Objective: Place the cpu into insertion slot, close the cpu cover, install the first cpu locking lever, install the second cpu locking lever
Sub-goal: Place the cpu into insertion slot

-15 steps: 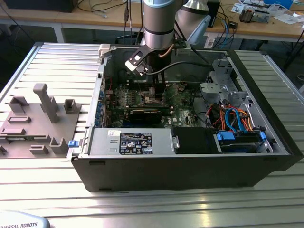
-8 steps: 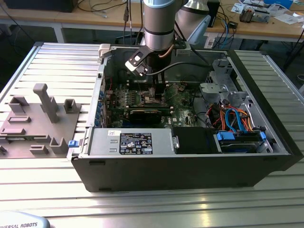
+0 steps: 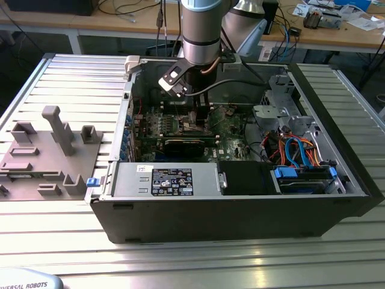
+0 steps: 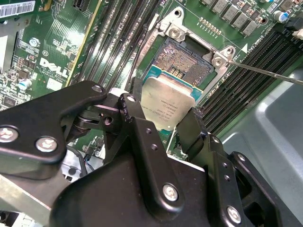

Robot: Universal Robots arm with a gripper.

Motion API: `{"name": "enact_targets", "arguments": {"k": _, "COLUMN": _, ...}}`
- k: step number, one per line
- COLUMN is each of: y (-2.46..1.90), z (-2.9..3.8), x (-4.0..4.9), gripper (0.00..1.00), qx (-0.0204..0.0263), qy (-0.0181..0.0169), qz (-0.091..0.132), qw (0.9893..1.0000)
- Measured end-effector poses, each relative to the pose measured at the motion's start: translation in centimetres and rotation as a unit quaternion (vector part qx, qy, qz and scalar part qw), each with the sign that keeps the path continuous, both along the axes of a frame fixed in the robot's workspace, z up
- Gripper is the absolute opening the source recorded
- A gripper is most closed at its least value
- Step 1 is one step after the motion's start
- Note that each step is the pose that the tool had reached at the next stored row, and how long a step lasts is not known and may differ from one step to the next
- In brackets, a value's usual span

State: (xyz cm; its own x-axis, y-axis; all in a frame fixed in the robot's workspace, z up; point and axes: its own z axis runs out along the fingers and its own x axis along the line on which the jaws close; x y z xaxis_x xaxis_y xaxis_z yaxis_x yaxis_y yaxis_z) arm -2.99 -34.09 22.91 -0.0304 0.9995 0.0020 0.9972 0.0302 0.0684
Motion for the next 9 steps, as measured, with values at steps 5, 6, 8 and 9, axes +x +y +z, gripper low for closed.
{"name": "enact_targets", "arguments": {"k": 5, "y": 0.00, "z": -0.10, "x": 0.00, "gripper": 0.54, "qx": 0.0000, "qy": 0.0000, "qz": 0.000, "qw": 1.0000}}
{"name": "enact_targets", "arguments": {"k": 6, "y": 0.00, "z": -0.12, "x": 0.00, "gripper": 0.54, "qx": 0.0000, "qy": 0.0000, "qz": 0.000, "qw": 1.0000}}
{"name": "enact_targets", "arguments": {"k": 8, "y": 0.00, "z": -0.15, "x": 0.00, "gripper": 0.54, "qx": 0.0000, "qy": 0.0000, "qz": 0.000, "qw": 1.0000}}
{"name": "enact_targets", "arguments": {"k": 9, "y": 0.00, "z": -0.16, "x": 0.00, "gripper": 0.54, "qx": 0.0000, "qy": 0.0000, "qz": 0.000, "qw": 1.0000}}
